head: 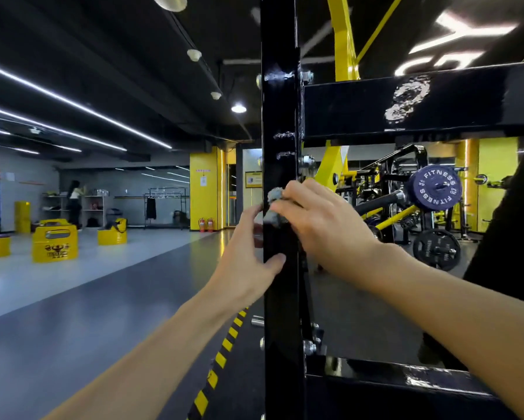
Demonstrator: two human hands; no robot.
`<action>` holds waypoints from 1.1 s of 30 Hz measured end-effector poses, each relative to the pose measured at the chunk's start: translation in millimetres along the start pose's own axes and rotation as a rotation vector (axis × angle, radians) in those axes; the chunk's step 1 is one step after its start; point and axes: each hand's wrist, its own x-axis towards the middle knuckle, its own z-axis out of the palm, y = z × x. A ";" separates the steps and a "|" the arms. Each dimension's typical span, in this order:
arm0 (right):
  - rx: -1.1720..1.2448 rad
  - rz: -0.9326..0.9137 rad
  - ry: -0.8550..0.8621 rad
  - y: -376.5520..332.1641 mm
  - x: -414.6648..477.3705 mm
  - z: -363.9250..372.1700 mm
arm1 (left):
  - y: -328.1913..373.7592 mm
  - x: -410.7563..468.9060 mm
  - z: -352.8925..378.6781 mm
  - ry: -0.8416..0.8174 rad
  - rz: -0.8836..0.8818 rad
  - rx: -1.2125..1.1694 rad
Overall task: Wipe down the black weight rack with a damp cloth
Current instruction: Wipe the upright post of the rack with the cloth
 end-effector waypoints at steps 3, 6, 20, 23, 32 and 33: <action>-0.053 -0.094 -0.053 -9.8 -13.2 6.2 | -3.4 -4.5 0.3 -0.066 -0.027 -0.011; -0.075 -0.109 -0.113 -4.7 -21.3 1.1 | -8.7 -7.3 -0.7 -0.149 -0.038 -0.005; -0.069 -0.207 -0.192 -33.4 -35.5 11.1 | -41.4 -23.8 14.0 -0.227 -0.062 -0.030; -0.022 0.031 -0.096 -23.3 -28.3 1.8 | -47.1 -27.0 17.6 -0.206 -0.106 -0.066; -0.063 -0.024 -0.164 -28.6 -46.6 5.2 | -54.3 -30.3 21.0 -0.189 -0.099 -0.066; -0.050 0.061 -0.144 -32.4 -46.5 5.3 | -55.4 -30.6 21.8 -0.191 -0.099 -0.056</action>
